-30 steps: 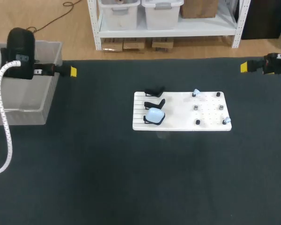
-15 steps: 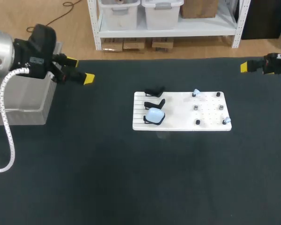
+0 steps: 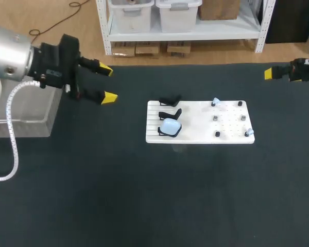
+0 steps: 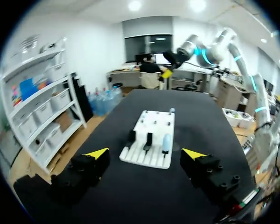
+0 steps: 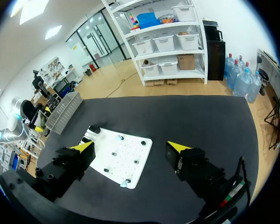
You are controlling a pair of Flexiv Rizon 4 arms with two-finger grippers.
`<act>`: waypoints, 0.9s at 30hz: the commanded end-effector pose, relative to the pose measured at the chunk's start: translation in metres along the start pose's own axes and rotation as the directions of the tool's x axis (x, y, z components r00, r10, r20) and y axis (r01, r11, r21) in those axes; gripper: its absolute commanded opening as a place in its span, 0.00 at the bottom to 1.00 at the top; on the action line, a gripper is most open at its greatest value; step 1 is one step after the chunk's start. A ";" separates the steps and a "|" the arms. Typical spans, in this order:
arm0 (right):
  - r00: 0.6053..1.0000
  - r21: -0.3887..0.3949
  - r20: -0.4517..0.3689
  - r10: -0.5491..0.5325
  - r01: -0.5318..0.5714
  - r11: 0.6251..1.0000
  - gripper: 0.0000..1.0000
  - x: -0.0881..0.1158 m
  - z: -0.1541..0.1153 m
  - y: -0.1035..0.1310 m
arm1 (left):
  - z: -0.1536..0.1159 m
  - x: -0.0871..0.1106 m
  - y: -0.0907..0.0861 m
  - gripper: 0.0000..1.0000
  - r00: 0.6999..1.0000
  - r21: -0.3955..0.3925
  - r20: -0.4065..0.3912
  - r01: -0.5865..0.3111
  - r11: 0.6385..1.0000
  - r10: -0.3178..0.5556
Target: Pick up each earbud case from the left stands, insert the matching earbuds, close the lid, and place the case in the box.
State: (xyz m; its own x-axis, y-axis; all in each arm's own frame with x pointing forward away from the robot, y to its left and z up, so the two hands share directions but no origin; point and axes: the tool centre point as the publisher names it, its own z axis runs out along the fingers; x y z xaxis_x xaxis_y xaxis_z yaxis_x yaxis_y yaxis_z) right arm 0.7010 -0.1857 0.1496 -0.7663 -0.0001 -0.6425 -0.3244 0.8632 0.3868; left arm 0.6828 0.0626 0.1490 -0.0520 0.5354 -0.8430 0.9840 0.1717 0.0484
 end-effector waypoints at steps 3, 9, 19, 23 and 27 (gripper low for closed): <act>1.000 -0.001 0.000 0.000 0.000 1.000 1.00 0.000 0.000 0.000 | 0.024 0.003 -0.006 1.00 0.999 0.139 0.013 -0.052 0.989 0.051; 1.000 -0.001 0.000 0.000 0.000 1.000 1.00 0.000 0.000 0.000 | 0.043 0.013 -0.017 1.00 0.996 0.185 0.004 -0.086 0.979 0.086; 1.000 -0.001 0.000 0.000 0.000 1.000 1.00 0.000 0.000 0.000 | 0.064 0.034 -0.029 1.00 0.997 0.217 -0.014 -0.068 0.974 0.073; 1.000 -0.001 0.000 0.000 0.000 1.000 1.00 0.000 0.000 0.000 | 0.070 0.038 -0.034 1.00 0.999 0.228 -0.012 -0.042 0.973 0.046; 1.000 -0.001 0.000 0.000 0.000 1.000 1.00 0.000 0.000 0.000 | 0.076 0.035 -0.045 1.00 0.999 0.241 0.015 -0.036 0.970 0.034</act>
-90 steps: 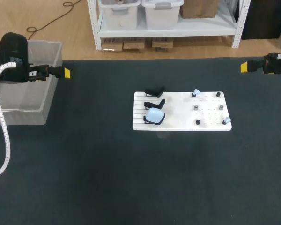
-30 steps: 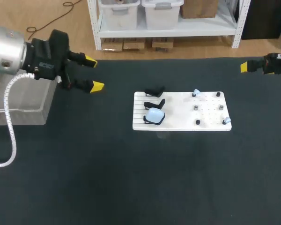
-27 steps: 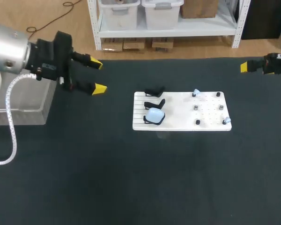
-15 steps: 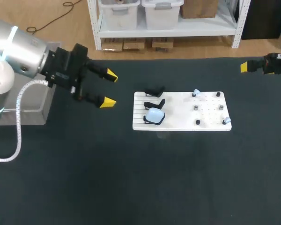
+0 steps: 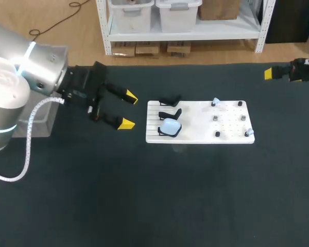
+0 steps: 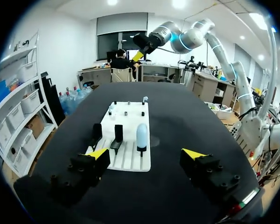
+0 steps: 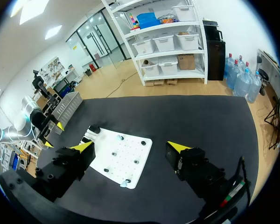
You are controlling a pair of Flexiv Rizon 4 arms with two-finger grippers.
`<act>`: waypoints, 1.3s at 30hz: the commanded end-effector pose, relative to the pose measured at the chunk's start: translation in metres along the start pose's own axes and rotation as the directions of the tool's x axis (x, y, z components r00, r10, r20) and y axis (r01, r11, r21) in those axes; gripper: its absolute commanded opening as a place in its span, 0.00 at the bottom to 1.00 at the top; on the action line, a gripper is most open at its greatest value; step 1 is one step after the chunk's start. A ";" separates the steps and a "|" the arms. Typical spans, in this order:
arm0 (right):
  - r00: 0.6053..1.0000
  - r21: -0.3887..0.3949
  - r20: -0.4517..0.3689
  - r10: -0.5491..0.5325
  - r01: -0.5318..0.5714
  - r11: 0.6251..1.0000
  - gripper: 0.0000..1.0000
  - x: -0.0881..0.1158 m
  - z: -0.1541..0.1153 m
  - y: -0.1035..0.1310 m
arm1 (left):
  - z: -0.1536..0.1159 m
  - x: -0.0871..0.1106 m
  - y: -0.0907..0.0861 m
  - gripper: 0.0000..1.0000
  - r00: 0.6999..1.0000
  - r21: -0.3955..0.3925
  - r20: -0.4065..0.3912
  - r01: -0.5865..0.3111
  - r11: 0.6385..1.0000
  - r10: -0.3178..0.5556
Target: Pick up each earbud case from the left stands, insert the matching earbuds, close the lid, and place the case in the box.
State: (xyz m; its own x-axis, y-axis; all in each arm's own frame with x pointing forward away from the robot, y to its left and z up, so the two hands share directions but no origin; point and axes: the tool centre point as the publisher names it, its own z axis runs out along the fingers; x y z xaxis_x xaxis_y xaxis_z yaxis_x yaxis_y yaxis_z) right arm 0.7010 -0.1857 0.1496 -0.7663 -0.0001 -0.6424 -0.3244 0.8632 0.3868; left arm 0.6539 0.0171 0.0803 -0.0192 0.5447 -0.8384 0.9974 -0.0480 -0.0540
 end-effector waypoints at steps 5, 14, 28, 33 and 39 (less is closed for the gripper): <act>1.000 -0.001 0.000 0.000 0.000 1.000 1.00 0.000 0.000 0.000 | 0.020 0.000 -0.012 1.00 0.999 0.019 0.049 0.006 1.000 -0.007; 1.000 -0.001 0.000 0.000 0.000 1.000 1.00 0.000 0.000 0.000 | 0.044 0.000 -0.010 1.00 0.996 0.033 0.090 0.009 0.999 -0.012; 1.000 -0.001 0.000 0.000 0.000 1.000 1.00 0.000 0.000 0.000 | 0.065 0.004 -0.002 1.00 0.996 0.037 0.087 -0.001 0.999 -0.002; 1.000 -0.001 0.000 0.000 0.000 1.000 1.00 0.000 0.000 0.000 | 0.069 0.006 0.001 0.83 0.996 0.037 0.084 0.014 0.999 -0.017; 1.000 -0.001 0.000 0.000 0.000 1.000 1.00 0.000 0.000 0.000 | 0.076 0.009 0.003 0.49 0.996 0.033 0.087 0.022 0.999 -0.024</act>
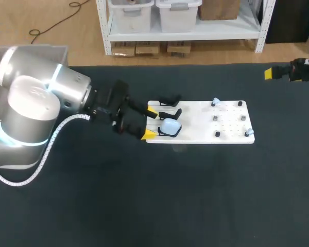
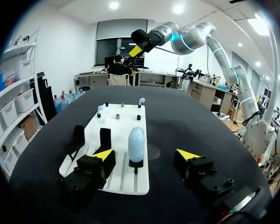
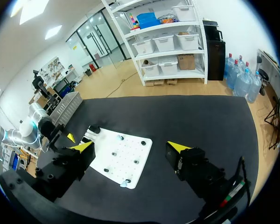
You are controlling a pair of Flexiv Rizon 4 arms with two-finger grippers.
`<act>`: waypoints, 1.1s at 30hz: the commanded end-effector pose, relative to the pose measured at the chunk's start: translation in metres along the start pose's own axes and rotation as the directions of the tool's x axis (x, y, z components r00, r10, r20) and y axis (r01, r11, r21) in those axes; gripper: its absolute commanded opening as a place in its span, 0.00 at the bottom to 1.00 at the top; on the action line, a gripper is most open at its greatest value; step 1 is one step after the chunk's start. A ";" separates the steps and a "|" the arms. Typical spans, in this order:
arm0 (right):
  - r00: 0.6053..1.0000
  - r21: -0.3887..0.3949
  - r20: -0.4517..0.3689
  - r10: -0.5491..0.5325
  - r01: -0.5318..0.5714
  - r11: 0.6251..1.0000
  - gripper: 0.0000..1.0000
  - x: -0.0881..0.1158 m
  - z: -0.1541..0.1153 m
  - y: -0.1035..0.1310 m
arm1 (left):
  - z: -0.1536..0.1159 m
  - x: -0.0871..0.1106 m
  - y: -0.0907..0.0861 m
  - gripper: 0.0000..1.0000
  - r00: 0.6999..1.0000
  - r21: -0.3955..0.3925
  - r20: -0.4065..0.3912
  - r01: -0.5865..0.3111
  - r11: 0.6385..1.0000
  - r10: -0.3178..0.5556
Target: Pick up each earbud case from the left stands, insert the matching earbuds, close the lid, and place the case in the box.
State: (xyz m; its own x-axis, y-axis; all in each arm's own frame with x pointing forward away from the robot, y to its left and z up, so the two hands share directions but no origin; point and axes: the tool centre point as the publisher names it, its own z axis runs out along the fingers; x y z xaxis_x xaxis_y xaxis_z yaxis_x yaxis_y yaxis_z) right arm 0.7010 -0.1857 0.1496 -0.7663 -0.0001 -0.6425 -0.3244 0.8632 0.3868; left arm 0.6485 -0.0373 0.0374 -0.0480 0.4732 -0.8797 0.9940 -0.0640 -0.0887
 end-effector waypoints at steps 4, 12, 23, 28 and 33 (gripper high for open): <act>1.000 -0.001 0.000 0.000 0.000 1.000 1.00 0.000 0.000 0.000 | 0.009 0.004 0.004 0.51 1.000 0.008 0.003 0.002 1.000 -0.002; 1.000 -0.001 0.000 0.000 0.000 1.000 1.00 0.000 0.000 0.000 | 0.016 0.005 0.004 0.49 1.000 0.021 0.005 0.005 1.000 -0.005; 1.000 -0.001 0.000 0.000 0.000 1.000 1.00 0.000 0.000 0.000 | 0.026 0.004 0.008 0.49 1.000 0.028 0.023 0.005 1.000 -0.006; 1.000 -0.001 0.000 0.000 0.000 1.000 1.00 0.000 0.000 0.000 | 0.031 0.004 0.010 0.48 1.000 0.035 0.026 0.008 0.999 -0.009; 1.000 -0.001 0.000 0.000 0.000 1.000 1.00 0.000 0.000 0.000 | 0.034 0.004 0.011 0.47 0.999 0.041 0.032 0.010 0.999 -0.011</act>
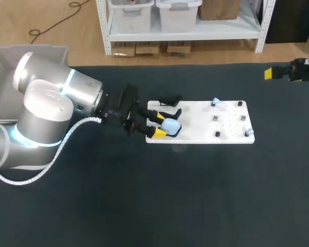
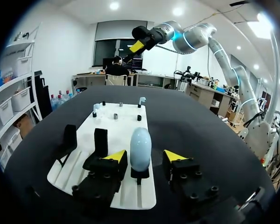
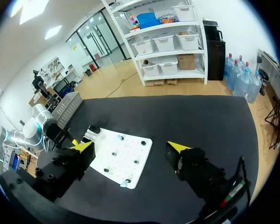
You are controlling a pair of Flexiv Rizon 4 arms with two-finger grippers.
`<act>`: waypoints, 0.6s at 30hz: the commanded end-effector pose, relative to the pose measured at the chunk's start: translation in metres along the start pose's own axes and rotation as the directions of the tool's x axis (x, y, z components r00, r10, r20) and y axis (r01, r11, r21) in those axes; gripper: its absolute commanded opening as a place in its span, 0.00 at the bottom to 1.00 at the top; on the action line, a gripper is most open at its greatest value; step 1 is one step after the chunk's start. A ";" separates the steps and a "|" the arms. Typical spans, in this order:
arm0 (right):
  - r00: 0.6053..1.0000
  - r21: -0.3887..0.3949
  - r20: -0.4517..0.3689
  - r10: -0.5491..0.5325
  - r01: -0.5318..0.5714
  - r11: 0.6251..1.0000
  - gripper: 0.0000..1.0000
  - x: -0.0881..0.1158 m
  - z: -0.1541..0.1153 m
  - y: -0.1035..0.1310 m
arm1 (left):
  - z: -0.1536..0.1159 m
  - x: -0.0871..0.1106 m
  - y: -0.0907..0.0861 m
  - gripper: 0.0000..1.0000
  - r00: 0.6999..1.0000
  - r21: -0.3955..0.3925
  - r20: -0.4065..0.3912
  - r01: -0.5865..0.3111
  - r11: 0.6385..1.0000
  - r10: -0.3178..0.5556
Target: Pick up each earbud case from the left stands, insert the matching earbuds, close the lid, and place the case in the box.
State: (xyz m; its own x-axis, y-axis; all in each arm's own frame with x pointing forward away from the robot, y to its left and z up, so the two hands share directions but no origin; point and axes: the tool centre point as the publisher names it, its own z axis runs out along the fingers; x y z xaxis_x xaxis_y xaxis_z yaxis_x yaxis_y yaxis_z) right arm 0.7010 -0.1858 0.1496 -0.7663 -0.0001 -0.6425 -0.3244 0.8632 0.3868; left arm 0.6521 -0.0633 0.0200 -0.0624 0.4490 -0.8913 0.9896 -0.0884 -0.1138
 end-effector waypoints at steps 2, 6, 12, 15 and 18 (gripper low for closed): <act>1.000 -0.001 0.000 0.000 0.000 1.000 1.00 0.000 0.000 0.000 | 0.005 0.001 0.005 0.47 1.000 0.008 0.005 0.000 1.000 0.000; 1.000 -0.001 0.000 0.000 0.000 1.000 1.00 0.000 0.000 0.000 | 0.007 0.001 0.005 0.46 1.000 0.010 0.011 -0.003 1.000 0.003; 1.000 -0.001 0.000 0.000 0.000 1.000 1.00 0.000 0.000 0.000 | 0.008 0.002 0.005 0.47 1.000 0.012 0.016 -0.001 1.000 0.000; 1.000 -0.001 0.000 0.000 0.000 1.000 1.00 0.000 0.000 0.000 | 0.009 0.002 0.006 0.46 1.000 0.009 0.023 0.003 1.000 -0.004; 1.000 -0.001 0.000 0.000 0.000 1.000 1.00 0.000 0.000 0.000 | 0.009 0.003 0.007 0.47 1.000 0.007 0.027 0.006 1.000 -0.006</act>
State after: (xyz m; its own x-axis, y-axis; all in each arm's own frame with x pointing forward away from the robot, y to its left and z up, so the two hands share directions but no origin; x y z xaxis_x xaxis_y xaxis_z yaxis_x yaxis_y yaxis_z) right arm 0.7010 -0.1858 0.1496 -0.7663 -0.0001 -0.6425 -0.3244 0.8632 0.3868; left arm 0.6562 -0.0705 0.0151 -0.0732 0.4304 -0.8997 0.9881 -0.0912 -0.1240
